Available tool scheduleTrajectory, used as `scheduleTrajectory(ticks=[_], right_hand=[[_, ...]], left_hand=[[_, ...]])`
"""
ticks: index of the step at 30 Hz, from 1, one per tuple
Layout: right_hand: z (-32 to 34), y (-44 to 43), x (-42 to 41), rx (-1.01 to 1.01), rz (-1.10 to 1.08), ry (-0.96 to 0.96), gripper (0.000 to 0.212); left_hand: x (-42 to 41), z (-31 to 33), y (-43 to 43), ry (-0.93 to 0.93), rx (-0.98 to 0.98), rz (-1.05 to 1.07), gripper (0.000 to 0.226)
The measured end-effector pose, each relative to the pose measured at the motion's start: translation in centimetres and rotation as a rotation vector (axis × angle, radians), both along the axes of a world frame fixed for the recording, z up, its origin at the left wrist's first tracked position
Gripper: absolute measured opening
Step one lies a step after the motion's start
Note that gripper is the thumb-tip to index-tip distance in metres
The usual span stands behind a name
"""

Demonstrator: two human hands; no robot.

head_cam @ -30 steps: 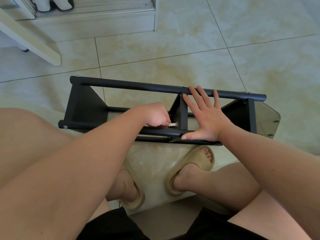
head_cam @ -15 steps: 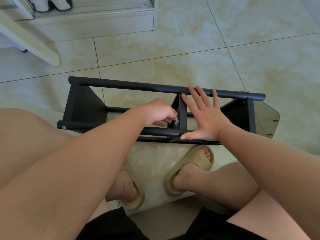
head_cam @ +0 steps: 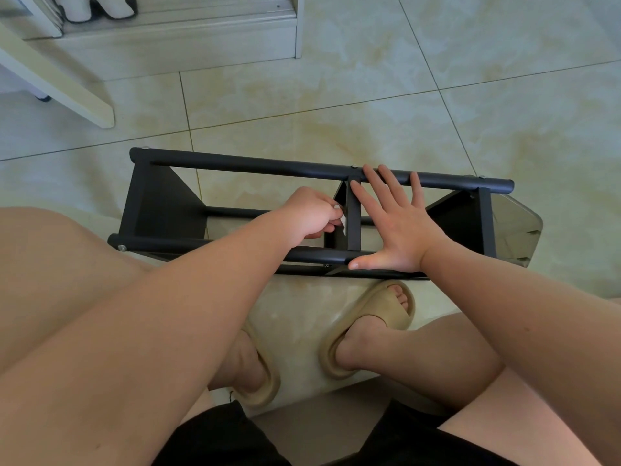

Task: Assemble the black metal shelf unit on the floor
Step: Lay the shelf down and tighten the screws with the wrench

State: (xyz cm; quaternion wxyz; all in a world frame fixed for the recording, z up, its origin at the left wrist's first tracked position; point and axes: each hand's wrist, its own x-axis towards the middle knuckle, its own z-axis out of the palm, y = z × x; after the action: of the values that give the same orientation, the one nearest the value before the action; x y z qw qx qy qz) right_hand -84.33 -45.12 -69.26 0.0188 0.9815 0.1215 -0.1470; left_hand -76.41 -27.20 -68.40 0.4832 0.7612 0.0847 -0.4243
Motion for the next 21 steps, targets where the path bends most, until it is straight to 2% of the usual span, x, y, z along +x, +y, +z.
scheduleTrajectory(ticks=[10,16,21], right_hand=[[0.08,0.01,0.01,-0.002,-0.002,0.003,0.133],[0.09,-0.03,0.00,0.000,-0.002,0.004,0.133],[0.00,0.02,0.01,-0.002,-0.001,0.005,0.132]], left_hand=[[0.16,0.14,0.11,0.122,0.038,-0.018,0.009],[0.13,-0.10,0.05,0.129,0.030,-0.004,0.010],[0.08,-0.15,0.28,0.228,0.013,-0.012,0.010]])
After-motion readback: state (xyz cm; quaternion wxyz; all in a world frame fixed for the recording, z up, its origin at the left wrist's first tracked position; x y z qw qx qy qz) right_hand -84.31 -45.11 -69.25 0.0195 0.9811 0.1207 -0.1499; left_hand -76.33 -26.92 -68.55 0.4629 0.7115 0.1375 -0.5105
